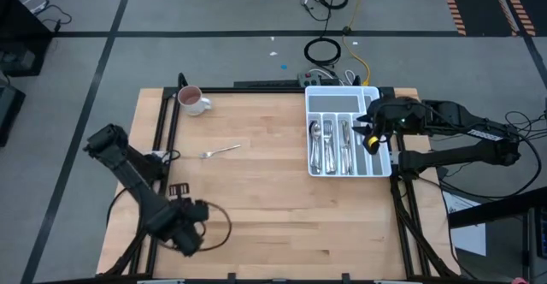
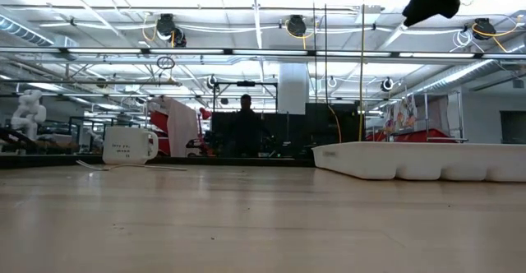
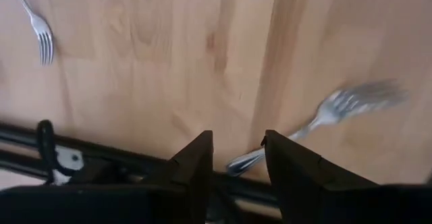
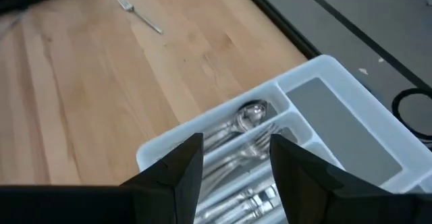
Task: Sort silverware
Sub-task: Put the silver fork into the silverware tray
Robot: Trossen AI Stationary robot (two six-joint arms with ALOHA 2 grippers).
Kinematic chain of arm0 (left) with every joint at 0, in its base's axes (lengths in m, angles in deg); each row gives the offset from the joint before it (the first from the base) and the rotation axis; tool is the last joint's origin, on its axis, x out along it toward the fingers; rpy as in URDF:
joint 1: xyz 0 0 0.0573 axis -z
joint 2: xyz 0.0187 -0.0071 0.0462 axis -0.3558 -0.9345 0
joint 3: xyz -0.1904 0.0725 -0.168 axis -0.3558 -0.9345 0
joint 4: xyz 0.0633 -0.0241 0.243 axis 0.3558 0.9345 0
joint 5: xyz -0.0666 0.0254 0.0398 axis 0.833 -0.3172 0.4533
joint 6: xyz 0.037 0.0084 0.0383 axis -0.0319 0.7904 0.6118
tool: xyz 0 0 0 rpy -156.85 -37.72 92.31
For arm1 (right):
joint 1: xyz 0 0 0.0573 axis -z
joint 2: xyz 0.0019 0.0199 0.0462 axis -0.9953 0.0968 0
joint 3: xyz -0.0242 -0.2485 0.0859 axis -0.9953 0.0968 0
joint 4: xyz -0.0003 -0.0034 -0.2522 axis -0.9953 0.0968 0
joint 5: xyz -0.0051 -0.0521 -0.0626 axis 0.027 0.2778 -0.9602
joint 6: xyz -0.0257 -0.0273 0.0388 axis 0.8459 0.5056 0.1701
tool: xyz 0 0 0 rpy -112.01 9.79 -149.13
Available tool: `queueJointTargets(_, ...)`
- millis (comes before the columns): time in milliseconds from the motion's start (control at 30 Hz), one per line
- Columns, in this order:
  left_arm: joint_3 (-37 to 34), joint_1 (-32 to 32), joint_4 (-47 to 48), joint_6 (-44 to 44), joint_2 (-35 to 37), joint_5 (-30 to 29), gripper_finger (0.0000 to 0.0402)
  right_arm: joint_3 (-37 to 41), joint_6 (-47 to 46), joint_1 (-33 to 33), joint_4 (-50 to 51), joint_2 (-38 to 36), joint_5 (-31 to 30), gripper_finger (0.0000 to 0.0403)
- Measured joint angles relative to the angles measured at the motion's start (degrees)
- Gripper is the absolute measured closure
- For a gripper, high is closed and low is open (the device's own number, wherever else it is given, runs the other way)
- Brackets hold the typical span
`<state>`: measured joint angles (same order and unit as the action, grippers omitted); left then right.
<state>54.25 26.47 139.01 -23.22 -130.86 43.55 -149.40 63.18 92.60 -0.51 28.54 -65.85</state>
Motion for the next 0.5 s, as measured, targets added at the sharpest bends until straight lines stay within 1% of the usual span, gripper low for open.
queueJointTargets(100,-3.03,3.38,-1.70,2.11,0.02,-0.04,0.0261,0.00,-0.85,0.01,-1.59,0.00,0.00,0.0241)
queueJointTargets(300,-8.36,9.39,-13.35,3.51,1.74,0.43,0.0261,0.00,-1.15,0.01,-4.94,0.04,0.02,0.0241)
queueJointTargets(367,-9.30,10.86,-14.89,4.00,1.92,0.50,0.0261,0.00,-1.70,0.01,-5.77,0.14,0.02,0.0241)
queueJointTargets(500,-9.68,13.69,-17.43,8.81,1.95,-0.76,0.0261,0.00,-3.94,0.01,-7.25,0.53,0.20,0.0241)
